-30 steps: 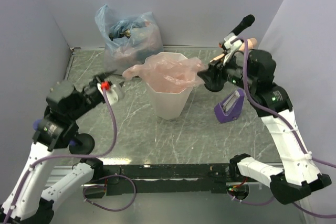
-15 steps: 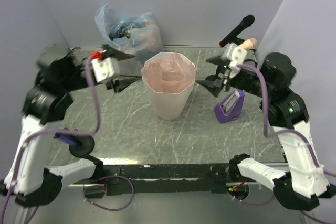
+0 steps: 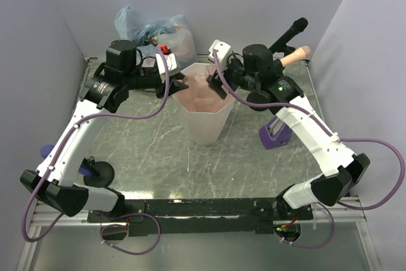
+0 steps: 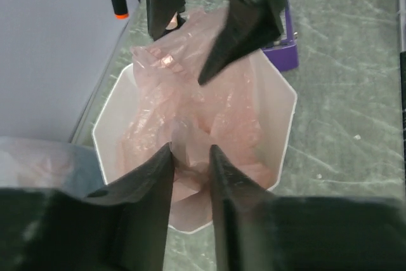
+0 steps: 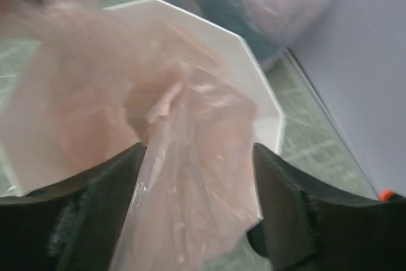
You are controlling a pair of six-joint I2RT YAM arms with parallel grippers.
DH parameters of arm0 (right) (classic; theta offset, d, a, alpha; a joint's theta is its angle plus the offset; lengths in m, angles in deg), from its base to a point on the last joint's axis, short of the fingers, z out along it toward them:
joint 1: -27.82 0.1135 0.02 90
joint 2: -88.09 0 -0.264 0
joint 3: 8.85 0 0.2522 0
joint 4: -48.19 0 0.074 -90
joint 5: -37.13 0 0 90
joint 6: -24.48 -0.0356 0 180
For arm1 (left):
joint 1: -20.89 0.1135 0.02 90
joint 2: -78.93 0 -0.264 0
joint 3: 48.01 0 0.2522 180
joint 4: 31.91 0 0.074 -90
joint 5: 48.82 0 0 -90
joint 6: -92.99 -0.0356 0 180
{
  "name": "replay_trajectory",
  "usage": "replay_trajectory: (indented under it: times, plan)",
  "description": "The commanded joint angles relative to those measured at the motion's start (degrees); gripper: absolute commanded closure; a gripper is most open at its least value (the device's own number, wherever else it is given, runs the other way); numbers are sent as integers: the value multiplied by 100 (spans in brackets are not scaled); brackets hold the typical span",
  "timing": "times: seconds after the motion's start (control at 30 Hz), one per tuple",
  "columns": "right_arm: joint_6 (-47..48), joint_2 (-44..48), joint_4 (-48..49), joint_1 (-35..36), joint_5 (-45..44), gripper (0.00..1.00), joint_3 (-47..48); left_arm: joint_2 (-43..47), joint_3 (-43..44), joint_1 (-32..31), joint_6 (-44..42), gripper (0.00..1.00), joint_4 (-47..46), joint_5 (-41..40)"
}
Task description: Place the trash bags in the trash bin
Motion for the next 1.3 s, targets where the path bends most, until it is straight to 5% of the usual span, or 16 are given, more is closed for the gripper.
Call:
replay_trajectory:
  times: [0.0, 0.07, 0.13, 0.17, 0.37, 0.67, 1.0, 1.27]
  plan:
    - [-50, 11, 439, -40, -970, 33, 457, 190, 119, -34, -518, 82, 36, -166]
    - [-190, 81, 343, -102, -865, 49, 588, 287, 101, -43, -730, 99, 107, -271]
    - [-279, 142, 150, -181, -786, 95, 755, 454, 83, -34, -914, 99, 99, -429]
    - [-366, 178, 53, -225, -847, 100, 834, 585, 66, -26, -1045, 99, 46, -508]
    - [-1008, 555, -431, -760, -611, 100, 1037, 1823, -786, 106, -1765, 99, -693, -826]
    - [-1553, 1714, -581, -1280, 92, 100, -130, 2897, -1059, 133, -3803, 99, 1722, -737]
    - [-1597, 2831, -195, -1315, 603, 100, -2160, 3635, -2341, 133, -5185, 99, 2419, -948]
    - [-1589, 3069, 350, -1368, 15, 100, -2891, 4269, -3809, 133, -4871, 99, 1497, -2046]
